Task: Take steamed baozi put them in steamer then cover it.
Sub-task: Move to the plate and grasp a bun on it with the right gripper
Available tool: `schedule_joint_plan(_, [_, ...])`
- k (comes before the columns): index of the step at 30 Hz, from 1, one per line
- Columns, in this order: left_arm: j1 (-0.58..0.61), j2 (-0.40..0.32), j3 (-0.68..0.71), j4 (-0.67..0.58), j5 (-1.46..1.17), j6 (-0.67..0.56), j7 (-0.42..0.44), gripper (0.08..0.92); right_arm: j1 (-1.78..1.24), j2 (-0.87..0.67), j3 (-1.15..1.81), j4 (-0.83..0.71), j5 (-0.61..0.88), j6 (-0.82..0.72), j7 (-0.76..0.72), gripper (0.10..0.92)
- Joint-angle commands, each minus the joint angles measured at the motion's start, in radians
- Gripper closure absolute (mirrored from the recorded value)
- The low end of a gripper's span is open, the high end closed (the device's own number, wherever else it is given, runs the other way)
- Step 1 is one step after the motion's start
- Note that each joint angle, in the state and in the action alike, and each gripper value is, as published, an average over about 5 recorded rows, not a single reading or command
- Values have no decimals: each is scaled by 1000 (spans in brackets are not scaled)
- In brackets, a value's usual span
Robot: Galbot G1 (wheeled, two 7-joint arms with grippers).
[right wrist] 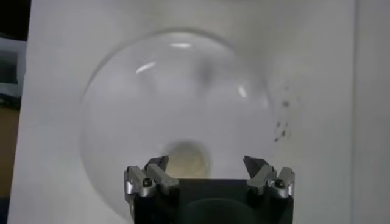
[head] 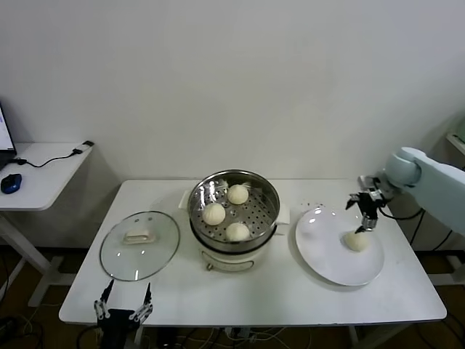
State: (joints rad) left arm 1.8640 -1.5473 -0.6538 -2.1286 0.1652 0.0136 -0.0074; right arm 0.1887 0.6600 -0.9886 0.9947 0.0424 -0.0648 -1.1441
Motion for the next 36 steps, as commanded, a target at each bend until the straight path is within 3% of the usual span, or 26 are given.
schedule_joint_plan(1, [-1, -2, -1, 3, -8, 7, -1, 177, -208, 20, 206, -179, -170, 23, -11, 203])
schedule_joint_plan(16, [1, -3, -8, 28, 12, -2, -3, 177, -239, 162, 278, -288, -198, 47, 8, 203])
schedule_joint_plan(29, [2, -3, -10, 40, 21, -5, -7, 177, -219, 184, 255, -294, -182, 49, 1, 203])
schedule_joint_plan(36, [-1, -1, -11, 42, 22, -4, -7, 177, -199, 178, 233, -289, -157, 46, -8, 292])
